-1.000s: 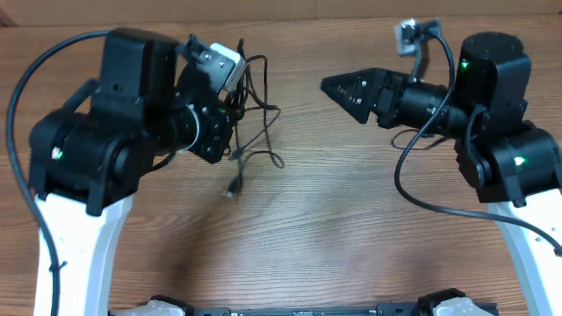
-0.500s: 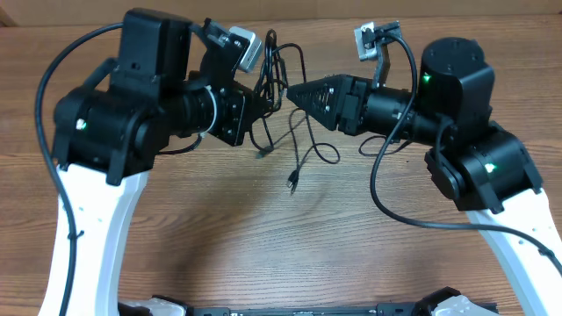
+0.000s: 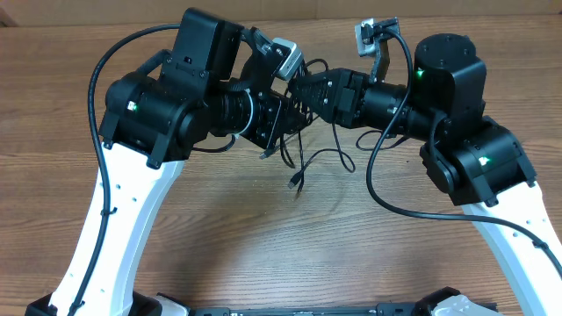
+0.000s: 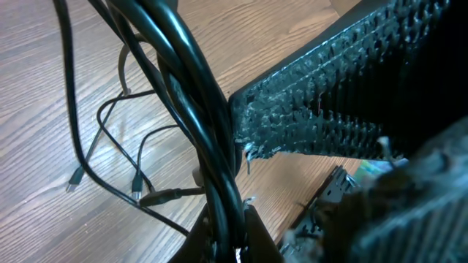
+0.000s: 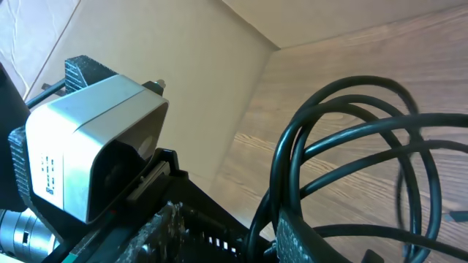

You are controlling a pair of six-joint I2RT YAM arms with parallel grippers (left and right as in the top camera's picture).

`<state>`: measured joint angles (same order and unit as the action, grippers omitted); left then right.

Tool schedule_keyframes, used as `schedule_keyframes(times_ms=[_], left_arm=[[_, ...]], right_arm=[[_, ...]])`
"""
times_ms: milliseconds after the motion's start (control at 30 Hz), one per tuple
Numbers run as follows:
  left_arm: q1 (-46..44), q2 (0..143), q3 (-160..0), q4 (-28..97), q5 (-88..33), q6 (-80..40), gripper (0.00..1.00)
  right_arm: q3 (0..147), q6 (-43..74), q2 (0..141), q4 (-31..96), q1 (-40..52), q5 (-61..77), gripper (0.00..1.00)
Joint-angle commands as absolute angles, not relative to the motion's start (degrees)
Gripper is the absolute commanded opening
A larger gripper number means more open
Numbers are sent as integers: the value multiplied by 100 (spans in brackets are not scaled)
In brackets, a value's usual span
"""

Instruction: Untangle cables

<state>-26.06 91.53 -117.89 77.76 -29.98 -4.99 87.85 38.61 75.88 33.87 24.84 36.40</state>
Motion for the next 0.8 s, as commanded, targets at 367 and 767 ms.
schedule_keyframes(times_ms=[367, 767], left_arm=[[-2613, 9096, -11824, 7732, -3153, -604, 4], [-2591, 9085, -11824, 7640, -3157, -646, 4]], right_arm=[[8923, 3701, 7568, 3380, 1931, 3568, 41], [8921, 3422, 7841, 3752, 1964, 3717, 36]])
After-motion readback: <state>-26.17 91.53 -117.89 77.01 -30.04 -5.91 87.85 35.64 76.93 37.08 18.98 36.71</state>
